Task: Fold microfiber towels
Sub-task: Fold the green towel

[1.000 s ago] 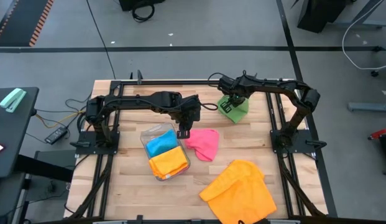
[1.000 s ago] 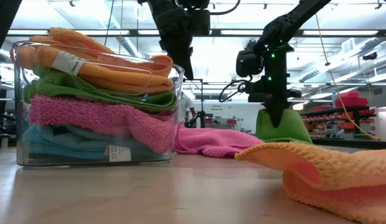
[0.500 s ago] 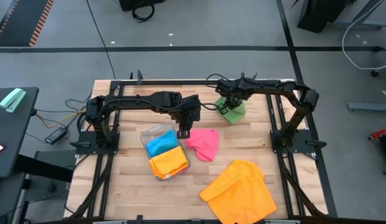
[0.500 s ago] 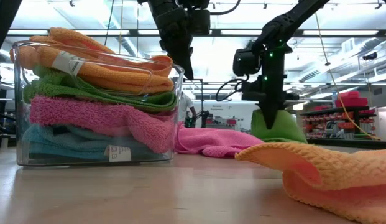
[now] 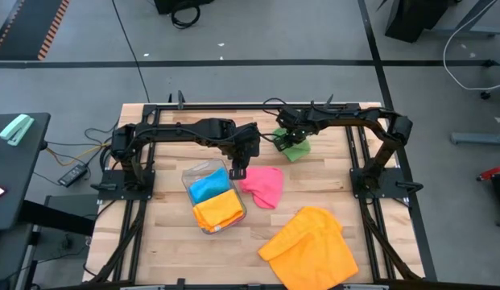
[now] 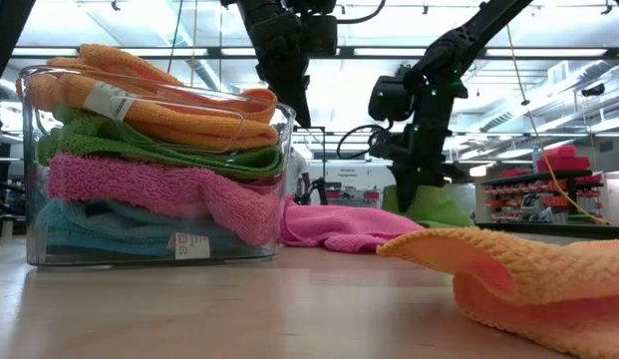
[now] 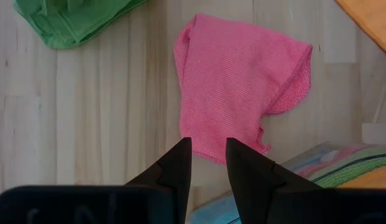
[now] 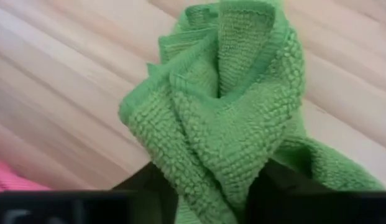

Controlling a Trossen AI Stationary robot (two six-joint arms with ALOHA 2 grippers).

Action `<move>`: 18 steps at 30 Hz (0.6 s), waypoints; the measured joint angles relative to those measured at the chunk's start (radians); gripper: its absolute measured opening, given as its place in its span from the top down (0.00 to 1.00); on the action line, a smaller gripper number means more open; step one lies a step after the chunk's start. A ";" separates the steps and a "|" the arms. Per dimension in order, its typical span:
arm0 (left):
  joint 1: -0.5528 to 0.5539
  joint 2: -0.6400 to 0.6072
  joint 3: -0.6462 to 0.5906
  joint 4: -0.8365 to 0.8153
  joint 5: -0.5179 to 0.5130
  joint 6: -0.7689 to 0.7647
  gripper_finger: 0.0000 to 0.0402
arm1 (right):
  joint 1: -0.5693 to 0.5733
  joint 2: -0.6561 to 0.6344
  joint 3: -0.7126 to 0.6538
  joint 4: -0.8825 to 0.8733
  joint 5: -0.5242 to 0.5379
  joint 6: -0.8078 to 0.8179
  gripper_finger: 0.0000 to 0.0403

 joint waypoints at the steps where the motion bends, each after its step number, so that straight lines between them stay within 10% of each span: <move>1: 0.000 0.000 0.000 0.000 0.000 0.001 0.73 | 0.000 0.000 0.000 0.008 -0.009 0.008 0.62; 18: 0.000 0.000 0.000 0.000 0.000 0.004 0.73 | -0.001 -0.010 0.227 -0.127 -0.090 -0.048 0.41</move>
